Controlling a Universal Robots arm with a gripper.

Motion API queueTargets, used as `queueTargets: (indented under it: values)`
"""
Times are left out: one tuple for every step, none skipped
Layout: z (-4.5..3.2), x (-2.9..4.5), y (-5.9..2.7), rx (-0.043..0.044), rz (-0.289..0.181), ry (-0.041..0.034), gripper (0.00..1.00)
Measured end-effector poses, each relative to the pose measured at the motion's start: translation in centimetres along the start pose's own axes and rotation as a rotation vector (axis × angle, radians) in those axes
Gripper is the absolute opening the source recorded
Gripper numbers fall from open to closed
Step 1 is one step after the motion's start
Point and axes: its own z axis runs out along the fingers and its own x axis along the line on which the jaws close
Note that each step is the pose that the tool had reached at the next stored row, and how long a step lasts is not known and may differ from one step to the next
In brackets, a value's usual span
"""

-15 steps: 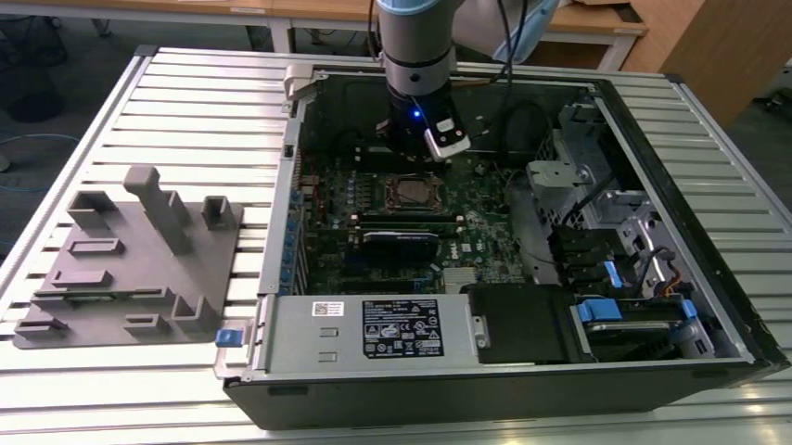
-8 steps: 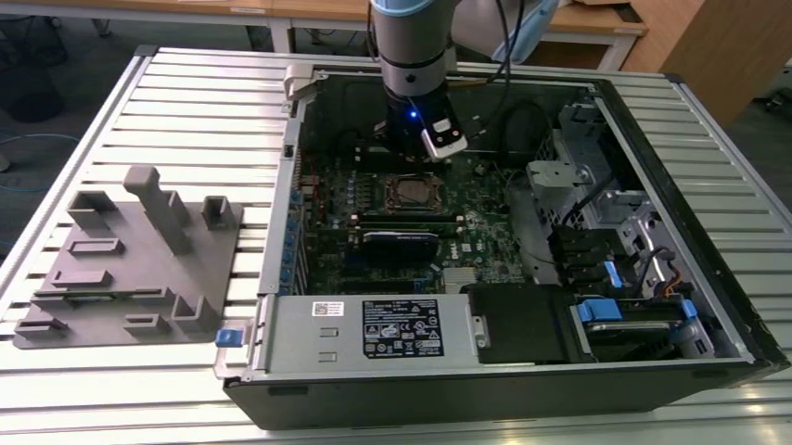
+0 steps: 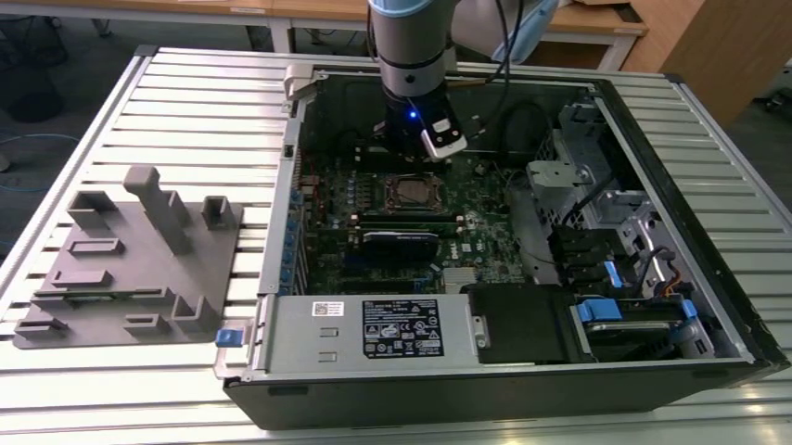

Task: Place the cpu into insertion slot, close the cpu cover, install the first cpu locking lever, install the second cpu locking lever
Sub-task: 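Install the first cpu locking lever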

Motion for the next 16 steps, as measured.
queueTargets:
  values:
    - [0.01,0.00,0.00,-0.0005,-0.003,0.0005,0.11]
    - [0.02,0.00,0.00,-0.0011,-0.007,0.0013,0.11]
    - [0.02,0.00,-0.01,-0.0017,-0.011,0.0019,0.11]
    - [0.03,0.00,-0.01,-0.0024,-0.015,0.0026,0.11]
    - [0.03,0.00,-0.02,-0.0030,-0.020,0.0033,0.11]
    - [0.03,0.00,-0.03,-0.0037,-0.024,0.0041,0.11]
    - [0.03,0.00,-0.04,-0.0045,-0.029,0.0048,0.11]
    - [0.03,0.00,-0.05,-0.0051,-0.033,0.0056,0.11]
    - [0.02,0.00,-0.04,-0.0057,-0.037,0.0062,0.11]
    - [0.03,0.00,-0.04,-0.0063,-0.040,0.0067,0.11]
    - [0.02,0.00,-0.05,-0.0068,-0.043,0.0072,0.11]
    - [0.02,0.00,-0.05,-0.0073,-0.045,0.0076,0.11]
    - [0.00,0.00,-0.05,-0.0077,-0.048,0.0080,0.11]
    - [-0.02,-0.01,-0.04,-0.0080,-0.050,0.0083,0.11]
    - [-0.03,-0.01,-0.04,-0.0085,-0.051,0.0085,0.11]
    - [-0.03,-0.02,-0.03,-0.0087,-0.053,0.0087,0.11]
